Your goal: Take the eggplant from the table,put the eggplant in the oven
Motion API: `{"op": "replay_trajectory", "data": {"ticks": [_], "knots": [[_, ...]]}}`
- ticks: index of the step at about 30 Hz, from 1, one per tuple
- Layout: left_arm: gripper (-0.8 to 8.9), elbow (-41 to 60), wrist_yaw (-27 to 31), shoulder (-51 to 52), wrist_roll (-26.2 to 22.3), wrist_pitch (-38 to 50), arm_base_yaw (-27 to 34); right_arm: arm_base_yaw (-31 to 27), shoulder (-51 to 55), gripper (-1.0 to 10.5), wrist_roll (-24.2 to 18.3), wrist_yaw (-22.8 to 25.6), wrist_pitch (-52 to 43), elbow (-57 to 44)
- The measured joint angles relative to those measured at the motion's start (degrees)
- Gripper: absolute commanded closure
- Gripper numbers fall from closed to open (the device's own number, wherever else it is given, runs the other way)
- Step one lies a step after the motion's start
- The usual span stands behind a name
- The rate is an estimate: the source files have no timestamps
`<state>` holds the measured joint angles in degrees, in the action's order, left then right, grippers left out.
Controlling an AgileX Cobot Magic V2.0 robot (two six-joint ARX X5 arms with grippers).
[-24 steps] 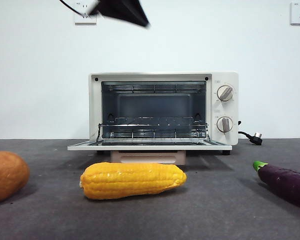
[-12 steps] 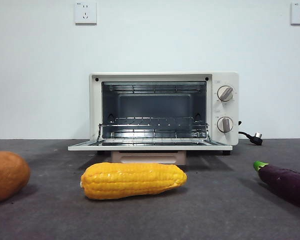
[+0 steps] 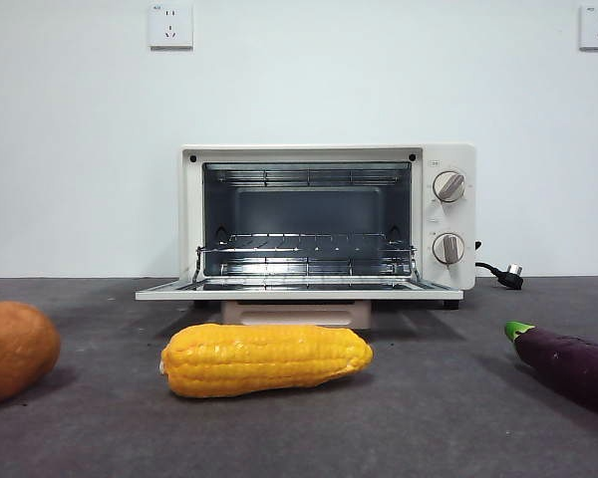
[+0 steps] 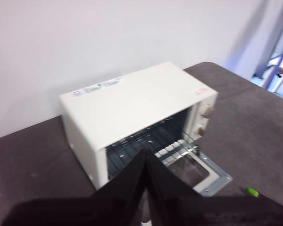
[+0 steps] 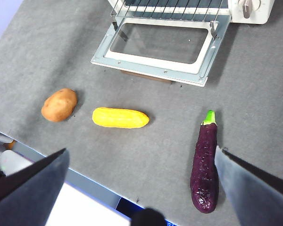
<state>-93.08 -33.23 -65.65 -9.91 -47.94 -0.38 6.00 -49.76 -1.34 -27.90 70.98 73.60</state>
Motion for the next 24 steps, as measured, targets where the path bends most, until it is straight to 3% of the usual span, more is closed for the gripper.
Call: {"op": "replay_trajectory", "data": {"ticks": [10,15,24], "knots": [[8.19,25.38,-0.42,13.92,-0.52,6.71,0.09,1.92,-1.07,4.1,-0.02,0.79,0.09,0.0],[8.19,38.4,-4.13,18.38,0.63,11.13,0.76,3.13,-2.29,4.1,-0.04,2.71,0.98,0.0],[8.19,43.87,-5.97,22.67,1.64,13.11,0.2,5.14,-4.46,4.1,-0.24,8.87,1.86,0.0]]}}
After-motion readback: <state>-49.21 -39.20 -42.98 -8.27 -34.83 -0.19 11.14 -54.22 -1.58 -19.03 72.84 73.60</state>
